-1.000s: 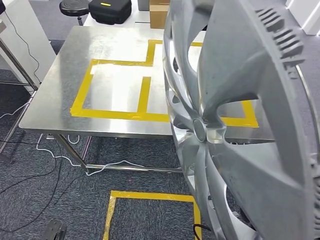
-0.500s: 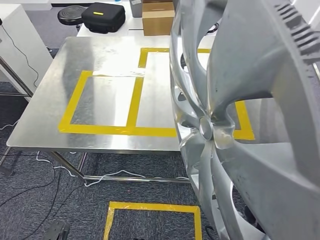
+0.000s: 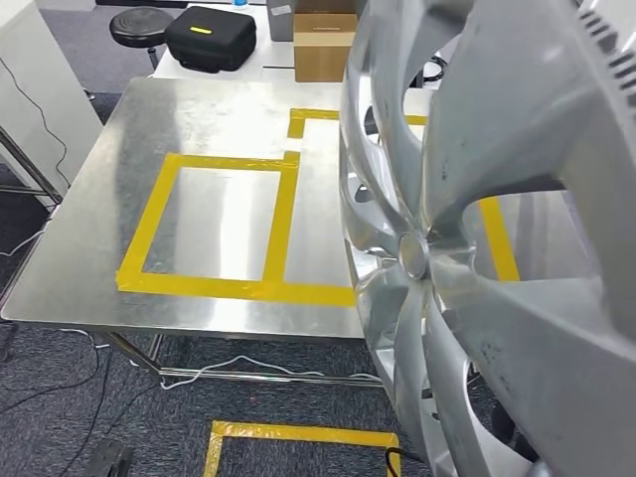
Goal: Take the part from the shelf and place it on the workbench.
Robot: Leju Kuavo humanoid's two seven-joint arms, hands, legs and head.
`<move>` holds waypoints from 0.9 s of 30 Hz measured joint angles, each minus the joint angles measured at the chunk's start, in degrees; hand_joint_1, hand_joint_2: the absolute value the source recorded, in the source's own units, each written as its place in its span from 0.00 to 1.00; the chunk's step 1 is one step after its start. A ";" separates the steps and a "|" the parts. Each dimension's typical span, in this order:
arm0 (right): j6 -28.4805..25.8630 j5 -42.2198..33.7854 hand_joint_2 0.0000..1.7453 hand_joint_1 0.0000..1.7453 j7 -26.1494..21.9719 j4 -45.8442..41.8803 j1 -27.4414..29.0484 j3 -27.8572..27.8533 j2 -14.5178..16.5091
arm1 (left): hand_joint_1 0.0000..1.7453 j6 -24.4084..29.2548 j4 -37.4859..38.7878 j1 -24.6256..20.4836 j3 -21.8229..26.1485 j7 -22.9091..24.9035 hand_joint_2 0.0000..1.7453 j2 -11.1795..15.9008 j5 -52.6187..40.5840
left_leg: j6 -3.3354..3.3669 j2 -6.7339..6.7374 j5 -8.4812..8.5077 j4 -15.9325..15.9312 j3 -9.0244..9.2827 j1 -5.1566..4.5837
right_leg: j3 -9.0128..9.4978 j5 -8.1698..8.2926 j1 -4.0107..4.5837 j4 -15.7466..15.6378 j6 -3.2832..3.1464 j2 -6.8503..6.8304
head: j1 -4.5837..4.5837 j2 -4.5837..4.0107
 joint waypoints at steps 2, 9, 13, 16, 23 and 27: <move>-0.43 0.26 1.00 1.00 0.04 0.00 0.32 -0.19 0.00 | 0.00 0.01 0.00 0.02 0.00 0.00 0.00 0.02 0.00 | -0.12 -0.12 -1.05 0.01 1.51 0.01 | -0.61 1.51 -0.09 -2.92 0.03 -0.01 | 0.02 0.00; -8.52 4.55 1.00 1.00 2.13 0.22 3.01 -4.02 -0.22 | 0.00 0.16 0.01 0.09 0.09 0.05 0.00 -0.10 0.18 | -1.80 -0.46 -3.19 0.47 3.87 -0.02 | 2.55 12.82 0.24 -15.15 -1.95 -0.11 | -0.06 0.00; -11.49 6.82 1.00 1.00 4.63 2.68 2.92 -10.76 -2.03 | 0.00 0.04 0.00 -0.05 0.07 -0.17 0.00 -0.08 0.18 | -2.55 -0.35 -7.34 9.72 -1.32 -0.04 | 3.49 12.49 -0.08 -15.93 -2.79 -0.25 | -0.45 0.00; -12.34 12.10 1.00 1.00 7.59 6.90 2.87 -16.77 -4.91 | 0.00 -0.09 0.00 0.15 0.07 -0.40 0.00 0.01 0.13 | -2.62 -0.33 -8.71 15.72 -5.82 -0.03 | 3.73 12.20 -0.08 -15.94 -2.96 -0.23 | -0.53 0.00; -12.27 25.31 1.00 1.00 13.49 22.88 -1.18 -23.34 -14.78 | 0.00 -0.39 0.00 -0.31 -0.21 -0.63 0.00 0.22 -0.83 | -1.30 -0.29 -0.26 -0.10 -0.48 -0.22 | 3.74 12.02 0.02 -15.96 -1.23 -0.05 | -0.66 0.00; -11.92 29.11 1.00 1.00 16.00 33.93 -4.32 -22.74 -21.71 | 0.00 -0.49 0.01 -0.44 -0.55 -0.65 0.00 0.36 -1.45 | -0.12 -0.38 0.54 -0.39 -0.33 0.05 | 1.46 9.09 -0.24 -11.38 0.26 -0.15 | -0.28 0.00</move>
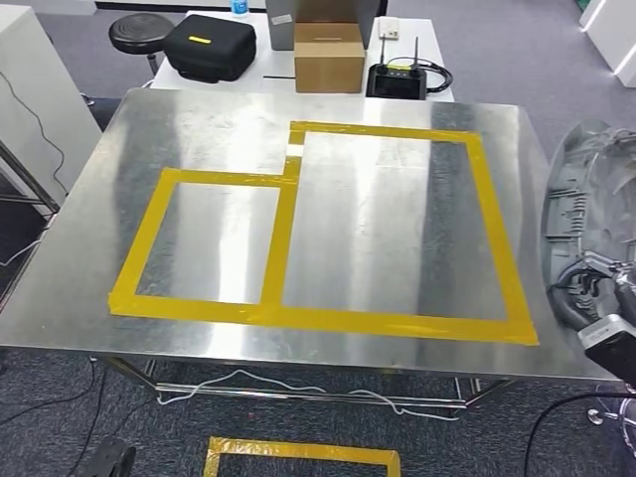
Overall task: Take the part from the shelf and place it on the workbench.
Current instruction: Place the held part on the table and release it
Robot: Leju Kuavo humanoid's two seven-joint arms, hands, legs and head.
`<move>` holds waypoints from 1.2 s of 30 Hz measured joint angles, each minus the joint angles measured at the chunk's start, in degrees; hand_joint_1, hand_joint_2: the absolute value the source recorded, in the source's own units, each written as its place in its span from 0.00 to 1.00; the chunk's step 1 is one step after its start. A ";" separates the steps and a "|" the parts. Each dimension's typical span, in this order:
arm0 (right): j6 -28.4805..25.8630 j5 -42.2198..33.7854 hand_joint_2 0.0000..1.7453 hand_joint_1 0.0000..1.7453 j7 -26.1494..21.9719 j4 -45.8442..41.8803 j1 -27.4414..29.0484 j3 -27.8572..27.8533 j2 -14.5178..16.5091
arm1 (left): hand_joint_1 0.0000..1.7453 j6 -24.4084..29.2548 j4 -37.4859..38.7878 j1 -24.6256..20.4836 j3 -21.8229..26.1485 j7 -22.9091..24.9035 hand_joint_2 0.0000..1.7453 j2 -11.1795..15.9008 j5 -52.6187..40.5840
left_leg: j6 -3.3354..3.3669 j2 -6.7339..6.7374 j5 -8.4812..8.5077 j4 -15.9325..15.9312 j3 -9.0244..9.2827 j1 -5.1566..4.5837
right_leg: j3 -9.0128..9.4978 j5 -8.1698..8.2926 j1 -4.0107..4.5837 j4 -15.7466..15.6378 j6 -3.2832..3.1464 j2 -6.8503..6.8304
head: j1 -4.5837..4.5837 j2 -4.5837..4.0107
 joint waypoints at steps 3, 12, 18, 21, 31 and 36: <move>0.39 0.29 1.00 1.00 0.34 5.91 -1.14 0.65 -3.18 | 0.00 -0.04 0.00 0.00 -0.11 0.00 0.00 0.11 -0.15 | 0.33 -0.02 -0.15 0.01 0.04 -0.03 | -5.30 -4.30 -0.26 10.77 0.70 0.00 | 0.21 0.00; 2.85 5.10 1.00 1.00 3.55 25.04 -9.69 7.92 -11.77 | 0.00 -0.77 0.03 -0.13 -1.63 -0.22 0.00 0.56 -1.91 | -1.51 -0.33 -0.86 0.03 0.65 -0.20 | 1.95 2.93 -1.32 -4.34 0.04 0.45 | 0.19 0.00; 2.05 12.44 1.00 1.00 2.52 38.97 -22.78 19.56 -13.57 | 0.00 -0.92 0.14 -0.77 -2.61 -0.39 0.00 0.50 -2.48 | -2.32 -0.04 -7.60 14.80 -7.18 -0.24 | 1.92 2.90 -1.23 -4.38 -1.65 0.33 | 0.01 0.00; 1.53 16.99 1.00 1.00 2.51 43.89 -28.55 25.90 -12.76 | 0.00 -0.91 0.19 -0.74 -2.80 -0.37 0.00 0.47 -2.63 | -1.60 -0.03 -4.34 13.44 -7.62 -0.56 | 2.00 2.81 -0.94 -4.37 -1.79 0.34 | 0.02 0.00; -1.78 23.89 1.00 1.00 3.31 53.78 -41.22 38.79 -6.07 | 0.00 -0.86 0.22 -0.95 -2.96 -0.13 0.00 0.62 -2.60 | 0.40 0.20 1.61 -0.88 -1.32 -0.98 | 0.55 0.61 -0.58 -2.03 -0.26 0.18 | 0.32 0.00; -1.68 29.31 1.00 1.00 6.65 59.46 -49.69 47.02 3.69 | 0.00 -0.86 0.26 -1.20 -3.01 0.05 0.00 0.56 -2.49 | 0.26 1.14 1.45 -0.82 -1.17 -0.70 | -6.22 -3.32 -0.78 11.17 -0.02 0.14 | 0.56 0.00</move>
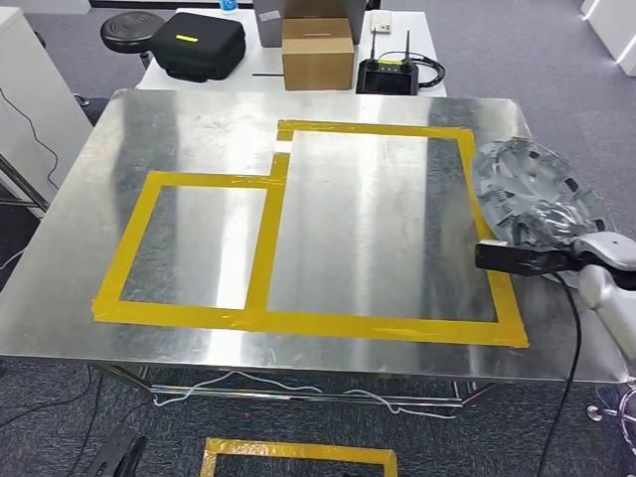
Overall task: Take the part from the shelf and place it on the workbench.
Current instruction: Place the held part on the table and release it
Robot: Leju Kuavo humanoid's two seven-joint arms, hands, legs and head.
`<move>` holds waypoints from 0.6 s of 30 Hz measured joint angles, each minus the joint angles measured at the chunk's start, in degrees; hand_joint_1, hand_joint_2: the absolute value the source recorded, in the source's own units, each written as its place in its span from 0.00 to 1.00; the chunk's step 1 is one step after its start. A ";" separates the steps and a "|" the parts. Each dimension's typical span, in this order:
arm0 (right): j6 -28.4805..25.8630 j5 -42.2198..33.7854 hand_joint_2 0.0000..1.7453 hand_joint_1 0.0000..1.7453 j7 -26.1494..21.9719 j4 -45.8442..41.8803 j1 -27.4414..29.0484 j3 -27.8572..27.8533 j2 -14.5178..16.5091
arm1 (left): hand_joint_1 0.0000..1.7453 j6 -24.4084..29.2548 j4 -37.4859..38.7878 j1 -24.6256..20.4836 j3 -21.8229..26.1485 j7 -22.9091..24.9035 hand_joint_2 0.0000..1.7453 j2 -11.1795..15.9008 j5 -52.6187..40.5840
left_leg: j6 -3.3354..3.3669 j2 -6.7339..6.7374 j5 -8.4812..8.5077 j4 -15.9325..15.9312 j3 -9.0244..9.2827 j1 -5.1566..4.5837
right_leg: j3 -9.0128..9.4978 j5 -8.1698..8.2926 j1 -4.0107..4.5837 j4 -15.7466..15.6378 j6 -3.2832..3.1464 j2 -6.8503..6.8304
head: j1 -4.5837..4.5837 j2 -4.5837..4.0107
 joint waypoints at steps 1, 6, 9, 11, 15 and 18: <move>0.47 0.82 1.00 1.00 0.31 0.78 -1.33 1.53 1.95 | 0.00 0.00 0.00 -0.08 -0.01 0.02 0.00 -0.02 0.01 | -0.21 -0.02 -0.11 0.06 0.11 0.21 | 0.87 1.83 -0.24 -2.09 0.28 -0.02 | 0.01 0.00; 2.29 3.17 1.00 1.00 0.58 3.91 -6.53 7.45 10.53 | 0.00 -0.07 0.05 0.04 -0.02 0.09 0.00 0.30 -0.07 | -2.17 -0.81 -0.28 0.72 -0.04 0.58 | 7.04 6.37 -0.83 -14.56 0.70 0.42 | -0.01 0.00; 3.07 3.97 1.00 1.00 0.25 4.90 -7.25 10.10 15.07 | 0.00 -0.17 0.10 0.21 -0.08 0.10 0.00 0.10 -0.21 | -3.02 -0.84 -0.76 1.34 -0.42 0.94 | 7.06 6.23 -0.55 -14.58 -1.19 0.47 | -0.28 0.00; 3.18 4.08 1.00 1.00 0.35 5.53 -7.45 11.48 17.54 | 0.00 -0.20 0.13 0.14 -0.15 0.11 0.00 0.01 -0.28 | -3.53 -0.74 -3.28 5.98 -2.71 1.03 | 7.23 6.22 -0.51 -14.66 -2.08 0.46 | -0.46 0.00; 3.21 4.10 1.00 1.00 0.11 6.62 -7.64 13.21 20.30 | 0.00 -0.25 0.13 0.30 -0.18 0.11 0.00 -0.09 -0.28 | -3.67 -0.71 -6.63 17.61 -9.20 1.02 | 7.31 6.09 -0.25 -14.66 -2.62 0.40 | -0.69 0.00; 3.55 4.31 1.00 1.00 -0.64 7.23 -7.82 14.35 21.98 | 0.00 -0.48 0.13 0.44 -0.18 0.08 0.00 -0.01 -0.31 | -3.01 -0.67 -1.04 8.72 -5.15 0.99 | 7.51 5.94 -0.15 -14.65 -2.48 0.51 | -0.69 0.00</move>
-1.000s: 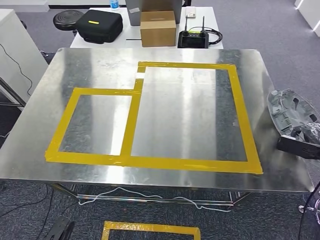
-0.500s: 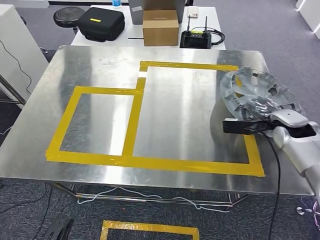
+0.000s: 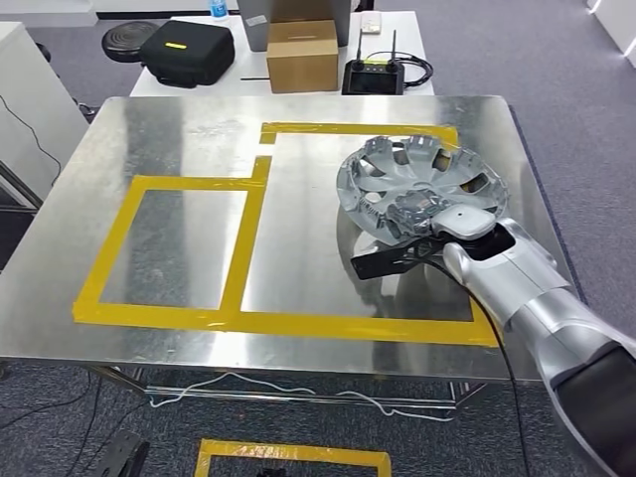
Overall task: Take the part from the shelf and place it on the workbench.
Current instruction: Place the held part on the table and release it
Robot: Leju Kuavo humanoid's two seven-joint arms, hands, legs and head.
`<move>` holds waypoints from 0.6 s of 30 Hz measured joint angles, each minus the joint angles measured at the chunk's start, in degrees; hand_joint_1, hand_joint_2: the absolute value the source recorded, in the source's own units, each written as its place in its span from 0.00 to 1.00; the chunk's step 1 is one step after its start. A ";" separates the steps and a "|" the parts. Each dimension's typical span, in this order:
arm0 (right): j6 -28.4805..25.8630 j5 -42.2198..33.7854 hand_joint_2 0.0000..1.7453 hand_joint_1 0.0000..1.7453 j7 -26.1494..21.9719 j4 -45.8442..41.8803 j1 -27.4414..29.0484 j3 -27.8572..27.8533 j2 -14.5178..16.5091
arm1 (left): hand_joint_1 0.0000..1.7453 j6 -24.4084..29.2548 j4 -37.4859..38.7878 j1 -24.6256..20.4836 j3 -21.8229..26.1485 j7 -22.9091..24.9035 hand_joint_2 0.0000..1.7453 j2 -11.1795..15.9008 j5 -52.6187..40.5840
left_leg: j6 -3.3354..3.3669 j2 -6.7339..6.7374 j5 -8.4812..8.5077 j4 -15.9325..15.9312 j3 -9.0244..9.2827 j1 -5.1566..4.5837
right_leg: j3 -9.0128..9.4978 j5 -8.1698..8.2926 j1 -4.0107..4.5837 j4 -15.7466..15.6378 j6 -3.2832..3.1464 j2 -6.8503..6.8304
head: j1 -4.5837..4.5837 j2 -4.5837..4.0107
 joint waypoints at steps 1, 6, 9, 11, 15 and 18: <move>0.14 -0.06 1.00 1.00 -0.12 0.18 0.03 0.38 0.72 | 0.00 -0.12 0.00 -0.02 -0.01 -0.05 0.00 0.02 -0.08 | 0.17 0.03 1.19 -3.76 1.87 -0.03 | -0.04 -0.08 0.12 0.07 0.18 0.16 | -0.04 0.00; 0.13 -1.16 1.00 1.00 -0.03 1.25 2.27 2.02 4.29 | 0.00 -1.01 0.01 -0.22 -0.26 -0.66 0.00 -0.08 -0.60 | 0.99 0.00 1.43 -7.94 4.05 0.03 | -0.11 -0.50 0.33 -0.15 1.59 0.39 | -0.04 0.00; -0.09 -1.71 1.00 1.00 0.11 1.90 3.64 2.71 5.56 | 0.00 -1.38 0.02 -0.17 -0.63 -1.16 0.00 -0.08 -0.93 | 1.74 -0.08 1.38 -8.14 4.31 0.17 | -3.48 -4.65 0.40 7.36 1.91 0.11 | 0.15 0.00; -0.18 -2.12 1.00 1.00 0.13 2.36 4.51 3.11 6.16 | 0.00 -1.54 0.02 -0.14 -0.85 -1.40 0.00 -0.08 -1.04 | 1.96 -0.11 1.28 -8.13 4.44 0.13 | -7.11 -7.25 0.41 14.70 2.10 0.06 | 0.16 0.00; -0.72 -3.08 1.00 1.00 -0.04 2.99 5.51 3.53 6.69 | 0.00 -1.71 0.03 -0.07 -1.19 -2.02 0.00 -0.10 -1.29 | 1.75 -0.40 0.97 -8.10 5.13 0.18 | -3.90 -2.01 0.39 7.44 2.15 -0.43 | 0.22 0.00; -1.24 -3.38 1.00 1.00 -0.07 3.22 5.54 3.58 7.15 | 0.00 -1.76 0.04 -0.11 -1.43 -2.19 0.00 -0.08 -1.34 | 0.95 -0.50 0.84 -8.05 5.36 -0.04 | 0.21 0.47 0.59 -0.50 1.48 -0.48 | 0.07 0.01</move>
